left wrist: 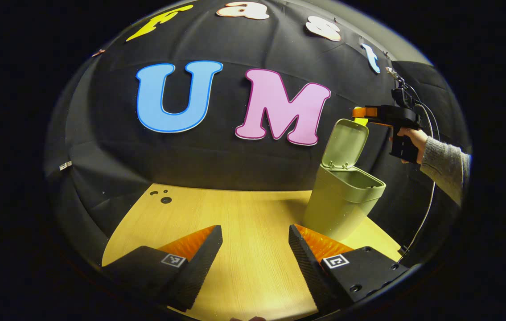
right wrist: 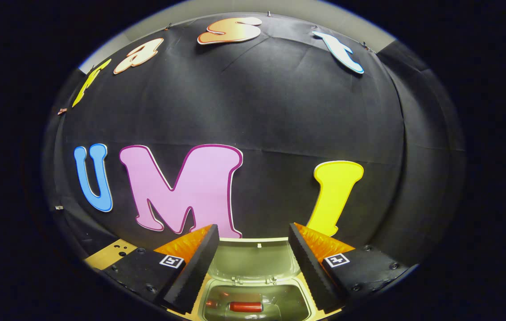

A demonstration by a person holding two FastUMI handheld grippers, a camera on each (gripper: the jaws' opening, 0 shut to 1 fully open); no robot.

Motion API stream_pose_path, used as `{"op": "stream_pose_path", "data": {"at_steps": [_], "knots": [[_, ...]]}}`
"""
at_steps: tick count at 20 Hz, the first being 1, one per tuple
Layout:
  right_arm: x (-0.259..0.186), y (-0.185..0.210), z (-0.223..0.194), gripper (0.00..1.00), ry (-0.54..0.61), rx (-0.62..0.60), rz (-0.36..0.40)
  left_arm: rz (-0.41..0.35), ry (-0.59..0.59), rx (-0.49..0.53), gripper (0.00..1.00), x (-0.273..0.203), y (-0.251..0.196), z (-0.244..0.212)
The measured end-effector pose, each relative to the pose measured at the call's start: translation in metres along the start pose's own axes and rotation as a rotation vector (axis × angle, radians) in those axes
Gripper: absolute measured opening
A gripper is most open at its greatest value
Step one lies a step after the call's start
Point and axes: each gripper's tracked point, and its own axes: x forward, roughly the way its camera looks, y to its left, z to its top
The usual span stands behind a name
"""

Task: Press the lid of the desktop garbage bin to open it, pick up the crumpled paper on the desktop and throw it into the bin, then pick up the pop can on the desktop and drop it into the bin, and finally close the garbage bin lid.

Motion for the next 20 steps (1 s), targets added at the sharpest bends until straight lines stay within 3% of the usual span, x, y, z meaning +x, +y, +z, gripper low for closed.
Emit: {"op": "stream_pose_path", "data": {"at_steps": [11,20], "knots": [[0.038,-0.007,-0.013,0.99,0.024,-0.020,-0.025,0.053,0.011,-0.003,0.96,0.004,0.001,-0.003],[-0.010,-0.007,-0.031,0.98,0.090,-0.028,0.004,0.002,0.010,0.016,0.96,0.008,-0.016,-0.003]]}}
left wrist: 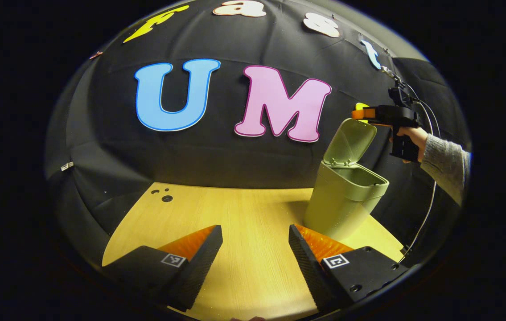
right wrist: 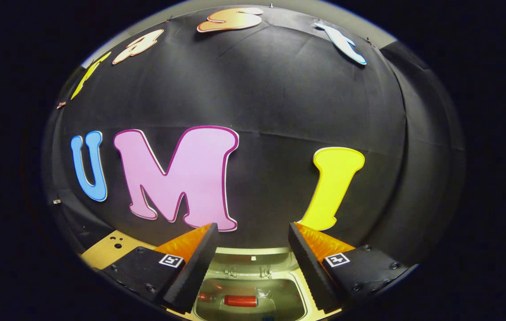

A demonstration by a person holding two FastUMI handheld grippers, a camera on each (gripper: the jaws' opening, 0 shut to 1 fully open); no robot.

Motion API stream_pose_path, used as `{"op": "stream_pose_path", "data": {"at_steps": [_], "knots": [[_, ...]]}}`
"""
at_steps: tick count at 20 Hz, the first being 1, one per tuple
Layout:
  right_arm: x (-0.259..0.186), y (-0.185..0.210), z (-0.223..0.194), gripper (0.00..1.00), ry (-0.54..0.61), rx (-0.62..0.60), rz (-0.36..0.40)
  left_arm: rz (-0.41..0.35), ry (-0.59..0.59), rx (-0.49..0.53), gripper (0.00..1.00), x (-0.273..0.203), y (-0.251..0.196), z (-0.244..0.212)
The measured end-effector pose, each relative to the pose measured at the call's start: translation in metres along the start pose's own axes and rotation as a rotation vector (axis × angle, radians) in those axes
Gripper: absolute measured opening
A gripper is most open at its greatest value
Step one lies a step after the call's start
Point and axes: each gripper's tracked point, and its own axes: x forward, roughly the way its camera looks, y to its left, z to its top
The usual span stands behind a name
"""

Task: Press the lid of the desktop garbage bin to open it, pick up the crumpled paper on the desktop and throw it into the bin, then pick up the pop can on the desktop and drop it into the bin, and finally close the garbage bin lid.

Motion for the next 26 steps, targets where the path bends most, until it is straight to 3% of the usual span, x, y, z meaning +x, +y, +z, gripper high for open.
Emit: {"op": "stream_pose_path", "data": {"at_steps": [11,22,26], "knots": [[-0.059,0.006,-0.072,0.96,0.137,-0.035,0.027,-0.063,0.002,0.018,0.96,-0.002,-0.019,-0.005],[-0.075,0.011,-0.132,0.96,0.264,0.005,0.049,-0.065,0.021,0.016,0.96,-0.004,-0.019,-0.013],[-0.078,0.009,-0.155,0.96,0.297,-0.030,0.046,-0.060,0.021,0.010,0.96,-0.009,-0.014,-0.015]]}}
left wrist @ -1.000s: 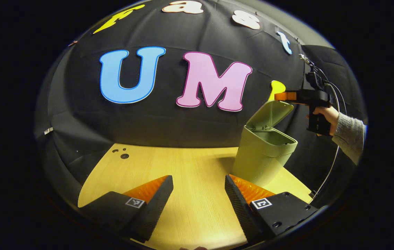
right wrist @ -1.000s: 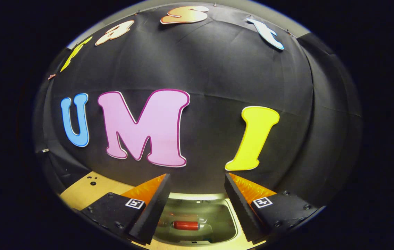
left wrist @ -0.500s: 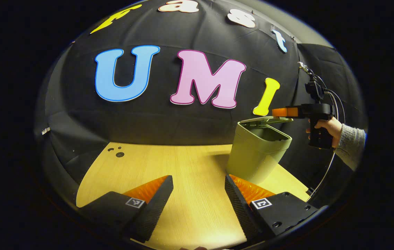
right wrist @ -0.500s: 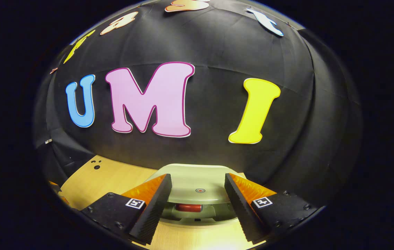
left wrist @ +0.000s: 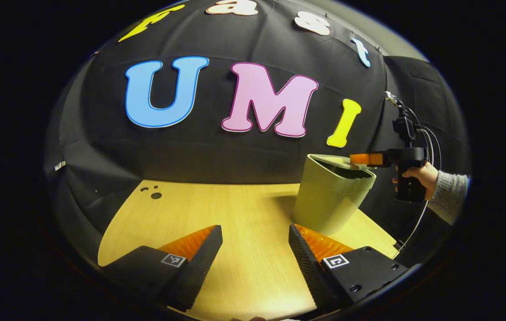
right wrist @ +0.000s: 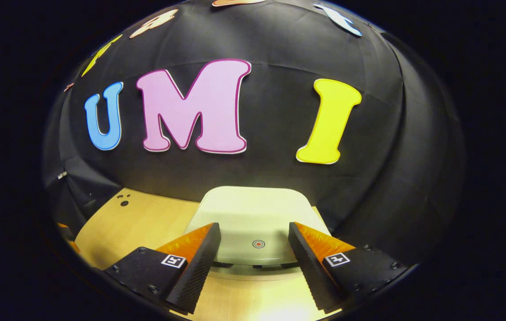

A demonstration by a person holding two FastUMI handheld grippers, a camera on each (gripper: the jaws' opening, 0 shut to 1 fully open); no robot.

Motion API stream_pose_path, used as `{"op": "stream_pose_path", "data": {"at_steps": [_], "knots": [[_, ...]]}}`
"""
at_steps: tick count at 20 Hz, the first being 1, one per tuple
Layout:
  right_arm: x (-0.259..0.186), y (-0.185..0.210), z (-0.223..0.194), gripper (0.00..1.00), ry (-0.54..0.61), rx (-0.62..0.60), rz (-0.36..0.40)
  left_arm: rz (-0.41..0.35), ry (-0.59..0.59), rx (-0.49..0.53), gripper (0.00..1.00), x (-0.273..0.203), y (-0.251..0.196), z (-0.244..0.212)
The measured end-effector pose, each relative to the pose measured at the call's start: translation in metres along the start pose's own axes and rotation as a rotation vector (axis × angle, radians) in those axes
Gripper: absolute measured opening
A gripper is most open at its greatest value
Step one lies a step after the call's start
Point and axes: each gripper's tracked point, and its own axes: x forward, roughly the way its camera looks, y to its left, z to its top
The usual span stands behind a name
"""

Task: Press the lid of the desktop garbage bin to open it, pick up the crumpled paper on the desktop and throw it into the bin, then pick up the pop can on the desktop and drop it into the bin, and finally close the garbage bin lid.

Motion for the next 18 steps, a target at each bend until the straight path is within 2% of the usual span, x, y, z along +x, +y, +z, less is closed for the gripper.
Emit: {"op": "stream_pose_path", "data": {"at_steps": [5,9,15,18], "knots": [[0.004,0.002,-0.012,0.97,0.022,0.007,0.021,-0.006,0.002,0.002,0.96,0.003,-0.001,0.001],[0.005,0.002,-0.017,0.97,0.031,0.070,0.046,-0.012,0.001,0.008,0.96,0.005,-0.004,0.002],[0.000,0.003,-0.029,0.98,0.052,0.035,0.068,-0.018,-0.005,0.000,0.96,0.004,-0.006,0.004],[0.006,0.002,-0.023,0.99,0.012,0.048,0.060,-0.013,-0.006,-0.003,0.96,0.002,-0.004,0.002]]}}
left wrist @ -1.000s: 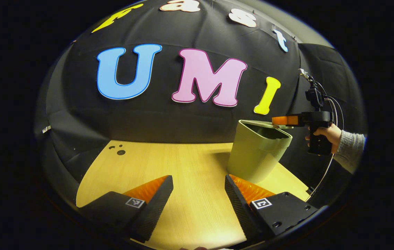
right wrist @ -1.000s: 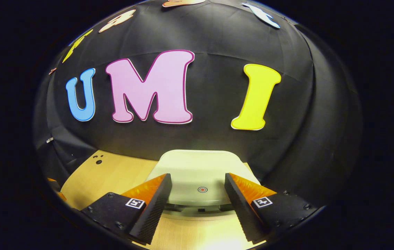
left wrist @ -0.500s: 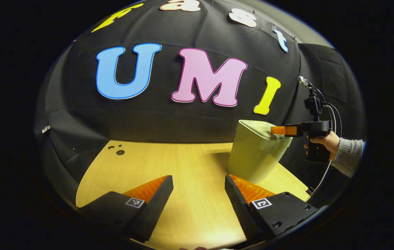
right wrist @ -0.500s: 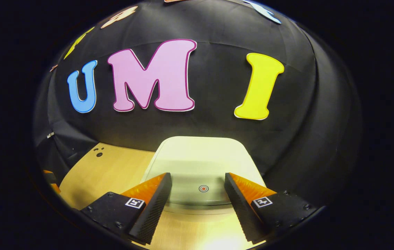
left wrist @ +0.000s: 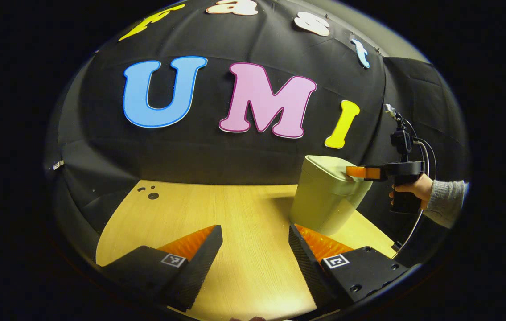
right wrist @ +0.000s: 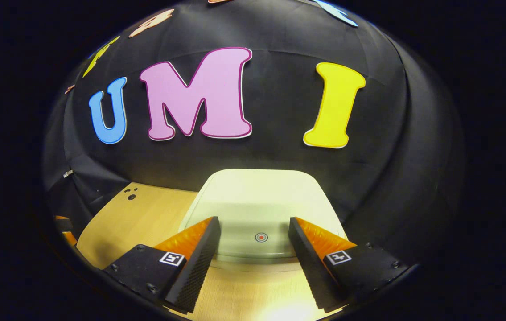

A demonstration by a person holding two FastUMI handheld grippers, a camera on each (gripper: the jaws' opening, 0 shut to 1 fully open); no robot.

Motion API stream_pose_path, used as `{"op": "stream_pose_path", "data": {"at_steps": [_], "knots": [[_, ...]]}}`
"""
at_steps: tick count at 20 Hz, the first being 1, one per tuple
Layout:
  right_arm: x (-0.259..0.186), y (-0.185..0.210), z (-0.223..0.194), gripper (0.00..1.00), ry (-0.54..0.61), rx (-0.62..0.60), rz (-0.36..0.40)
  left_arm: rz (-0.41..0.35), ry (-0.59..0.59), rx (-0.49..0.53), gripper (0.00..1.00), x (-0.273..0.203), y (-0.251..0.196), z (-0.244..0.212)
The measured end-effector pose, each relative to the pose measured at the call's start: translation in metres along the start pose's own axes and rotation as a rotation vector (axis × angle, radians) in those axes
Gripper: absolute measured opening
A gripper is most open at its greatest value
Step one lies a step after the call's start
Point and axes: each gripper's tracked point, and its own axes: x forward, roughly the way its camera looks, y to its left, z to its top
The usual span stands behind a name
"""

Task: Press the lid of the desktop garbage bin to open it, pick up the crumpled paper on the desktop and throw it into the bin, then pick up the pop can on the desktop and drop it into the bin, and finally close the garbage bin lid.

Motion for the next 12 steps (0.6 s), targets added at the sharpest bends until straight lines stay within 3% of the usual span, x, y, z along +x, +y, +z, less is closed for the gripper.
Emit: {"op": "stream_pose_path", "data": {"at_steps": [12], "knots": [[-0.033,0.009,0.045,0.97,-0.164,-0.016,-0.004,0.008,-0.006,0.004,0.96,-0.004,0.002,0.004]]}}
